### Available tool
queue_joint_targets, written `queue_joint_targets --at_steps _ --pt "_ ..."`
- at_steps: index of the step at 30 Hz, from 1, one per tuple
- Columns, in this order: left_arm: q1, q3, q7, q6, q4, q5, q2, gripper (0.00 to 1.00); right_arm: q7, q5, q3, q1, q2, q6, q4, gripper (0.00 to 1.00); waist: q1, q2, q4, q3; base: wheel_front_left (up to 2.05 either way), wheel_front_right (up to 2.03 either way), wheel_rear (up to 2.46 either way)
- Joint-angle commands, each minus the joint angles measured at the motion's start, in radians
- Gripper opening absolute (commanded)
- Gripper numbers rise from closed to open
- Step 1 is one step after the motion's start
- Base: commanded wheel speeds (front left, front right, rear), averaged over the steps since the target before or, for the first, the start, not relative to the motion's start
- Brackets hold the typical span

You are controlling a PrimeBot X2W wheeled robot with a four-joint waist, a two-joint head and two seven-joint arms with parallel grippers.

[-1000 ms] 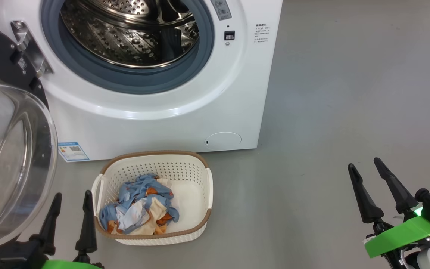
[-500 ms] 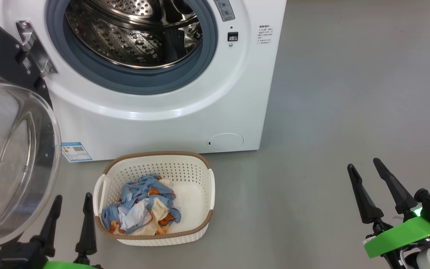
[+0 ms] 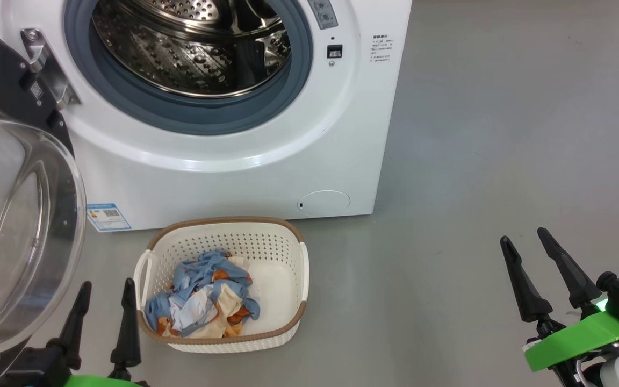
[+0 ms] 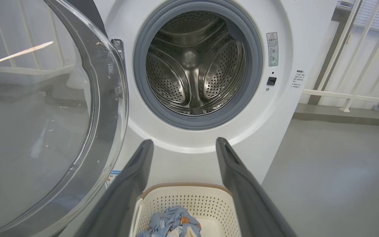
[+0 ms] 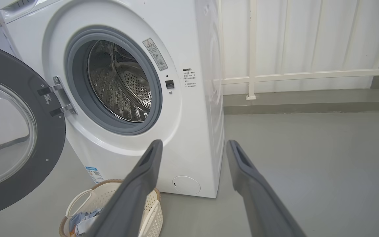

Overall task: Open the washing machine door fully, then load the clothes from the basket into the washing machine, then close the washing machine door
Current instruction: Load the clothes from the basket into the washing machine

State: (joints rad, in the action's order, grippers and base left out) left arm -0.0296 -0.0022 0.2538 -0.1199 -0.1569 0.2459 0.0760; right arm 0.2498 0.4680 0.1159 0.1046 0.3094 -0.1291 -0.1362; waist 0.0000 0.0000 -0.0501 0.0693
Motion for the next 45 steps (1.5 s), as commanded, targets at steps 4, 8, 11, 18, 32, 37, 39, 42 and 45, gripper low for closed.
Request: queue_joint_targets --at_steps 4,8,11,18,32,37,39,42,45 --pt "-0.049 0.037 0.008 -0.006 0.020 -0.008 0.009 1.00 0.012 -0.003 0.012 0.009 0.014 -0.002 0.027 1.00 0.0000 0.0000 0.004 0.007 0.90 -0.90 0.00" --pt "-0.053 0.041 0.008 -0.007 0.019 -0.010 0.008 1.00 0.012 -0.004 0.009 0.010 0.012 -0.002 0.028 1.00 0.0000 0.0000 0.006 0.013 1.40 -1.40 0.00" --pt "-0.056 0.043 0.008 -0.007 0.018 -0.011 0.007 1.00 0.012 -0.005 0.008 0.011 0.010 -0.002 0.030 1.00 0.0000 0.0000 0.007 0.016 1.48 -1.48 0.00" --pt "-0.059 0.048 0.008 -0.008 0.020 -0.008 0.005 1.00 0.012 -0.008 0.004 0.012 0.007 -0.002 0.032 1.00 0.0000 0.0000 0.010 0.020 1.14 -1.14 0.00" --pt "-0.060 0.046 0.008 -0.010 0.018 -0.006 0.003 1.00 0.012 -0.008 0.005 0.014 0.004 -0.002 0.030 1.00 0.0000 0.0000 0.015 0.022 0.13 -0.13 0.00" --pt "-0.060 0.046 0.008 -0.010 0.016 -0.007 0.003 1.00 0.012 -0.008 0.005 0.017 0.005 -0.002 0.028 1.00 0.0000 0.0000 0.014 0.021 0.00 0.00 0.00" --pt "-0.061 0.047 0.008 -0.010 0.016 -0.008 0.004 1.00 0.012 -0.008 0.005 0.018 0.005 -0.002 0.027 1.00 0.0000 0.0000 0.014 0.021 0.00 0.00 0.00" --pt "-0.060 0.046 0.008 -0.010 0.015 -0.009 0.004 1.00 0.012 -0.007 0.007 0.019 0.005 -0.002 0.025 1.00 0.0000 0.0000 0.014 0.020 0.00 0.00 0.00" --pt "-0.060 0.045 0.008 -0.010 0.015 -0.009 0.003 1.00 0.012 -0.004 0.008 0.020 0.007 -0.002 0.024 1.00 0.0000 0.0000 0.013 0.021 0.00 0.00 0.00"
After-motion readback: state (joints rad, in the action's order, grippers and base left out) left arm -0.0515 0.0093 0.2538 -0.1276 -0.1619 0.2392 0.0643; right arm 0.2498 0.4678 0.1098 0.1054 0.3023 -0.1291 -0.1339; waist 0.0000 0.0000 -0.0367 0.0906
